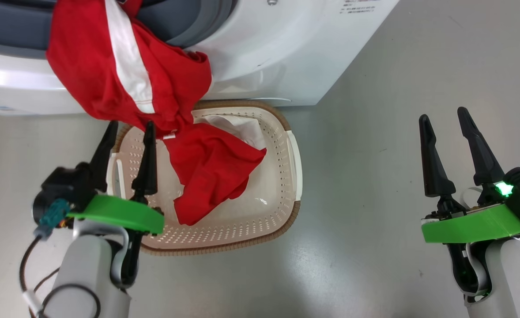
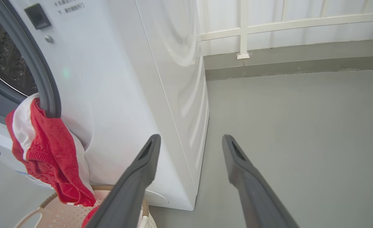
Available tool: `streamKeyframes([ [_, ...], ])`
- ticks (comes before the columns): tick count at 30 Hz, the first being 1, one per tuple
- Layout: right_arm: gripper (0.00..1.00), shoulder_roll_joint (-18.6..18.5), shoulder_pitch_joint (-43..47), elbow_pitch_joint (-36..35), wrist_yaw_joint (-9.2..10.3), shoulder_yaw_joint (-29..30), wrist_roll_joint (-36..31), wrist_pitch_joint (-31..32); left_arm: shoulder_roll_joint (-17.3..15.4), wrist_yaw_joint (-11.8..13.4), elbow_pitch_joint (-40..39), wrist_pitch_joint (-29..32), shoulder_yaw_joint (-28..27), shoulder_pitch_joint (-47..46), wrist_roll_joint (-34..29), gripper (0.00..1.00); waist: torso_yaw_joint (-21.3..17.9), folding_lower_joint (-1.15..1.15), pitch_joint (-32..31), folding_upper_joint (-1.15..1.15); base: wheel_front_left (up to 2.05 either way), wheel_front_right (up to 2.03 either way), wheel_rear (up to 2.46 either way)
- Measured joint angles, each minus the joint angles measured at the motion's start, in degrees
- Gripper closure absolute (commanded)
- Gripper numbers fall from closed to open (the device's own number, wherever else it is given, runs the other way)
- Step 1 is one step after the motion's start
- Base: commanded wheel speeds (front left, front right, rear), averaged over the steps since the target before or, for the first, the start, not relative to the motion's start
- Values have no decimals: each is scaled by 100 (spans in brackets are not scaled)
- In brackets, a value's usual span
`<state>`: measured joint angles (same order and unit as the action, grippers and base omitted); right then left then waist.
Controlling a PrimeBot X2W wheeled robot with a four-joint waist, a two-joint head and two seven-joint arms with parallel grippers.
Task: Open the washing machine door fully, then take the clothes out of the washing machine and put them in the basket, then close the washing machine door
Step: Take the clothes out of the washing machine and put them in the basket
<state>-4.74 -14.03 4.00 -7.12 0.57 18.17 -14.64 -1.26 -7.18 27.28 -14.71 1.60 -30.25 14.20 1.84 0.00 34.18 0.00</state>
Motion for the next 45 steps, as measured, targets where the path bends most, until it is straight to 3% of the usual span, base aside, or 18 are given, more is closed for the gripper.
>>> streamKeyframes([
  [18, 0, -30, 115, 12, 0, 5, -4, 0, -13, 0, -1818, -1, -397, 1254, 2, 0, 38, 0, -66, 0, 0, 0, 0],
  [37, 0, -32, 115, 11, 0, 12, -4, 0, -13, 13, -1950, -1, -354, 1251, 8, 0, 42, 0, -51, 0, 0, 0, 0],
  [45, 0, -31, 103, 12, 0, 11, -4, 0, -12, 13, -1708, -1, -316, 586, -26, 0, 49, 0, 19, 0, 0, 0, 0],
])
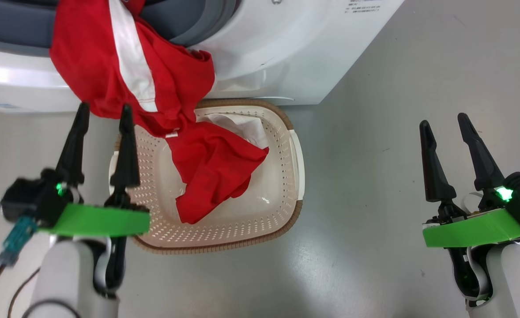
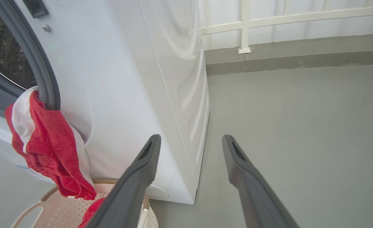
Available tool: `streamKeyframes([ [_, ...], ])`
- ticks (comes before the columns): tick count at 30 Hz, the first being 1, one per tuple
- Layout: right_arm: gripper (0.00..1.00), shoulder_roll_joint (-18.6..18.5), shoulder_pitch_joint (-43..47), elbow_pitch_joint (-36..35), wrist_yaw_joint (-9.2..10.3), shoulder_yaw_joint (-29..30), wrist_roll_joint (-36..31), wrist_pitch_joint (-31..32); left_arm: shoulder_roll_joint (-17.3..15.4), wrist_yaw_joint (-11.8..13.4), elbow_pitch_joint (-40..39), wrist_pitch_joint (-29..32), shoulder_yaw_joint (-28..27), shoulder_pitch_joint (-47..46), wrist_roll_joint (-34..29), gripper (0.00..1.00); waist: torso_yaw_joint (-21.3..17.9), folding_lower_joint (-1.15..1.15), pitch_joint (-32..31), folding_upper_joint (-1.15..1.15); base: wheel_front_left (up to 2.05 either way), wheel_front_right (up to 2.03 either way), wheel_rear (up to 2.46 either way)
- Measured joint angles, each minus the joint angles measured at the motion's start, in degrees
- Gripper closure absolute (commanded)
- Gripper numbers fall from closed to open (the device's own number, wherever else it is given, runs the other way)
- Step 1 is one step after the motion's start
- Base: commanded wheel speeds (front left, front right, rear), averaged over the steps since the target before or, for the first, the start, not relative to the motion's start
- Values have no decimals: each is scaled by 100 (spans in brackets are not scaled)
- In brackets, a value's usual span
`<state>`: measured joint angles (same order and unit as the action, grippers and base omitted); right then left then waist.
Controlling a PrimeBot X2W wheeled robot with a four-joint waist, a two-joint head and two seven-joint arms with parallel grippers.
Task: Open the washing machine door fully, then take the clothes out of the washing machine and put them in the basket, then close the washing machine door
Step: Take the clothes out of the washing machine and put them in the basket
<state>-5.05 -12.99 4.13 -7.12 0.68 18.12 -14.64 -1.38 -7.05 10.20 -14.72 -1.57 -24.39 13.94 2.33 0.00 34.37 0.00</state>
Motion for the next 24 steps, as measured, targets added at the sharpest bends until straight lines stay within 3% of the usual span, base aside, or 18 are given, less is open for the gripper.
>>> streamKeyframes([
  [12, 0, 5, -9, 5, 0, -2, -1, 0, 14, -3, 1559, 0, 164, -1543, -312, 0, -43, 0, 56, 0, 0, 0, 0],
  [24, 0, 24, -14, 8, 0, -7, -1, 0, 10, -3, 3765, 1, 240, -2856, -339, 0, -106, 0, 66, 0, 0, 0, 0],
])
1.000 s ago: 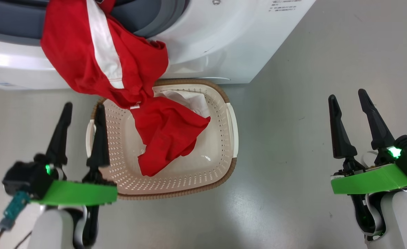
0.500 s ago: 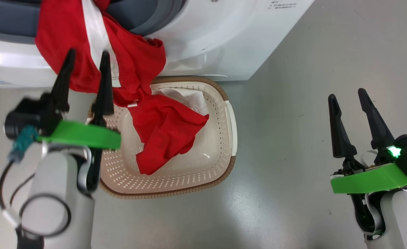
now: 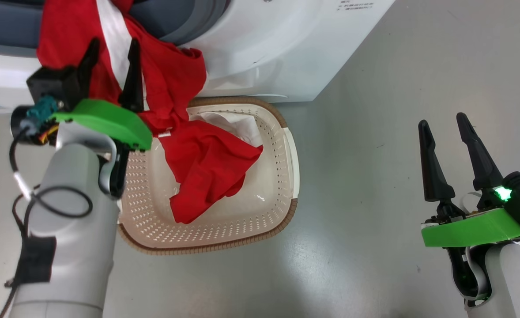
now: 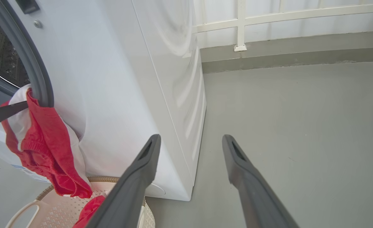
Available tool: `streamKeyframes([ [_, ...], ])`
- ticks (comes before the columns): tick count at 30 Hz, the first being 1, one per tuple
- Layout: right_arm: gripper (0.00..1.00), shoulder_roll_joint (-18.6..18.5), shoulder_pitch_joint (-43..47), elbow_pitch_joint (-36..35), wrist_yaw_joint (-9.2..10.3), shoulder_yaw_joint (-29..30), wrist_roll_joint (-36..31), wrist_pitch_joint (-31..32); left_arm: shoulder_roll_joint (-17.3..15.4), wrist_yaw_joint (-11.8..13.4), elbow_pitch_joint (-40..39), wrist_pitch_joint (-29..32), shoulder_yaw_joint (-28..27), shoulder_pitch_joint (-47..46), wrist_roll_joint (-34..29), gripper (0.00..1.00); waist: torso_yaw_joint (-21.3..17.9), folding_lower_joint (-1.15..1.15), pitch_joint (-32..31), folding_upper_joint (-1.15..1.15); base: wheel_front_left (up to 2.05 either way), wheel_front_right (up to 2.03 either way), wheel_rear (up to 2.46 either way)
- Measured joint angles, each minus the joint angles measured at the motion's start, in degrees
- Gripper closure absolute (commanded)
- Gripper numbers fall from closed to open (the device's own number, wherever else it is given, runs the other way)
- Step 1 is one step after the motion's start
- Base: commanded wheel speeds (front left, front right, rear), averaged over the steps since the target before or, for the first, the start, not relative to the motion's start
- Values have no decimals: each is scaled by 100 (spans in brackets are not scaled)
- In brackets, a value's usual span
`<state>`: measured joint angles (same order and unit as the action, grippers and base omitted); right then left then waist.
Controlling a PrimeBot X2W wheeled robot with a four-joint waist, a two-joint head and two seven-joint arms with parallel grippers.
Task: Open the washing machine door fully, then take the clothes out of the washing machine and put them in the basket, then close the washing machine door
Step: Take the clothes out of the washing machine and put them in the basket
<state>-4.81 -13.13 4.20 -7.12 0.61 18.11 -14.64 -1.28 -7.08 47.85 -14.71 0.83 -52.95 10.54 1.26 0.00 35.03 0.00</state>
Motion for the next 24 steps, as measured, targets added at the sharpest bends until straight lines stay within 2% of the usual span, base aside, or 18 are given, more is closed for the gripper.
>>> streamKeyframes([
  [7, 0, 2, 0, 0, 0, -18, 0, 0, -21, -1, 701, -2, 118, -470, 10, 0, -8, 0, 0, 0, 0, 0, 0],
  [8, 0, 2, 0, 0, 0, -20, 0, 0, -22, -2, 767, -3, 123, -507, 13, 3, -10, 0, -3, 0, 0, 0, 0],
  [9, 0, 3, 0, 0, 0, -24, 0, 0, -24, -3, 824, -3, 130, -536, 19, 28, -13, 0, -7, 0, 0, 0, 0],
  [10, 0, 3, 0, 0, 0, -25, 0, 0, -25, -5, 864, -3, 137, -568, 20, 63, -15, 0, -10, 0, 0, 0, 0],
  [11, 0, 3, 0, -1, 0, -27, 0, 0, -25, -9, 881, -3, 145, -591, 20, 63, -17, 0, -15, 0, 0, 0, 0],
  [12, 0, 3, 0, 0, 0, -29, 0, 0, -25, -9, 910, -3, 156, -603, 20, 78, -19, 0, -20, 0, 0, 0, 0],
  [14, 0, 3, 0, -1, 0, -29, 0, 0, -26, -9, 949, -3, 169, -603, 33, 98, -20, 0, -27, 0, 0, 0, 0],
  [20, 0, 3, 1, -1, 0, -31, 0, 0, -54, -9, 925, -1, 200, -600, 82, 100, -7, 0, -53, 0, 0, 0, 0],
  [24, 0, 4, 2, -1, 0, -31, 0, 0, -58, -9, 630, 0, 189, -514, 124, 100, 4, 0, -92, 0, 0, 0, 0],
])
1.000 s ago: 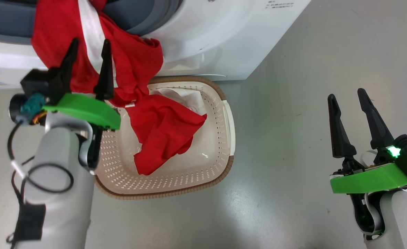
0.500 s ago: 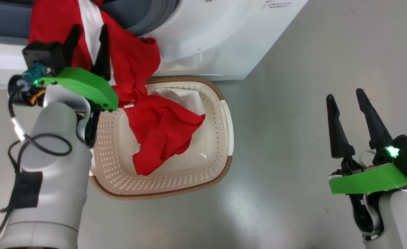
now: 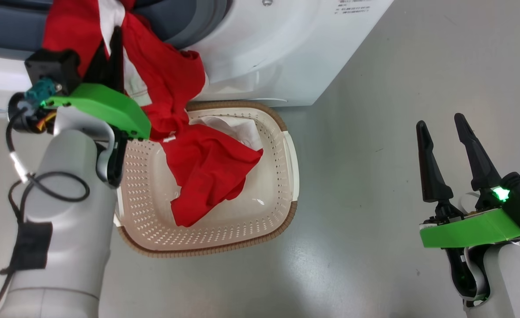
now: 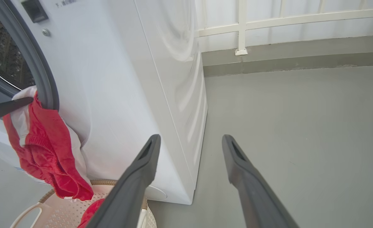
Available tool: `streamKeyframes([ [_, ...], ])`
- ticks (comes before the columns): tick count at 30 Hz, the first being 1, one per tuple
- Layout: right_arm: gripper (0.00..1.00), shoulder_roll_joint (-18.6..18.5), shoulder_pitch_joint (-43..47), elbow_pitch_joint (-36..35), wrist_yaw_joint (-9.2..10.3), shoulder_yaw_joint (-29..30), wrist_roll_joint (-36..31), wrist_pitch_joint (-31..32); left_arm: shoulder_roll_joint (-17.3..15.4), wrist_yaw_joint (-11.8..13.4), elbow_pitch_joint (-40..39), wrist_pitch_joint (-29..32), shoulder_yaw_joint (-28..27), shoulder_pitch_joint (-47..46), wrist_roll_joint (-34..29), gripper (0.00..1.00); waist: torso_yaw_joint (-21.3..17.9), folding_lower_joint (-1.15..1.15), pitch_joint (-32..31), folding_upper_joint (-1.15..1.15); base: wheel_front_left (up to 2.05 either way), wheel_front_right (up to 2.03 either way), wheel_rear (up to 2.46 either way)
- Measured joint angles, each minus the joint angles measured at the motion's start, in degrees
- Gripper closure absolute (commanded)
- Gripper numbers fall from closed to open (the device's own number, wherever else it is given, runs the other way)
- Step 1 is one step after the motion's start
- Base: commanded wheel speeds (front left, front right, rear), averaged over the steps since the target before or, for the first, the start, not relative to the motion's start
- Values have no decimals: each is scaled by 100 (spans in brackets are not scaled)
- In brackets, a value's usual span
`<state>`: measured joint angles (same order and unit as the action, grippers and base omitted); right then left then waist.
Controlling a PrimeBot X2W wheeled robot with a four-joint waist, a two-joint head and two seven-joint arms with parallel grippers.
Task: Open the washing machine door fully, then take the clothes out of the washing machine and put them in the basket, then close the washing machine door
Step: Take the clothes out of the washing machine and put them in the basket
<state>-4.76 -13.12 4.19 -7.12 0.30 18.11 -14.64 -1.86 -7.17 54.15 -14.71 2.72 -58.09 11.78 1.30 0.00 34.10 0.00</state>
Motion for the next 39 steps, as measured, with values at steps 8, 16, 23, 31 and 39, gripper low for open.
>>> streamKeyframes([
  [8, 0, 9, 10, 1, 0, -3, 0, 0, 5, -1, -681, -1, 99, 795, 382, 100, 20, 0, -83, 0, 0, 0, 0],
  [16, 0, 13, 13, 3, 0, -4, 0, 0, 4, -1, -1049, 0, 424, 1570, 546, 100, 52, 0, -112, 0, 0, 0, 0],
  [23, 0, 15, 12, 4, 0, -37, 0, 0, 12, -1, -901, -1, 797, 1937, 784, 100, 47, 0, -93, 0, 0, 0, 0],
  [31, 0, 26, 9, 1, 0, -44, 0, 0, 44, -1, -394, 0, 1269, 1948, 1093, 100, 24, 0, 5, 0, 0, 0, 0],
  [39, 0, 44, -19, -2, 0, -47, 0, 0, 47, -1, 266, 0, 1958, 1940, 1464, 100, -39, 0, 144, 0, 0, 0, 0],
])
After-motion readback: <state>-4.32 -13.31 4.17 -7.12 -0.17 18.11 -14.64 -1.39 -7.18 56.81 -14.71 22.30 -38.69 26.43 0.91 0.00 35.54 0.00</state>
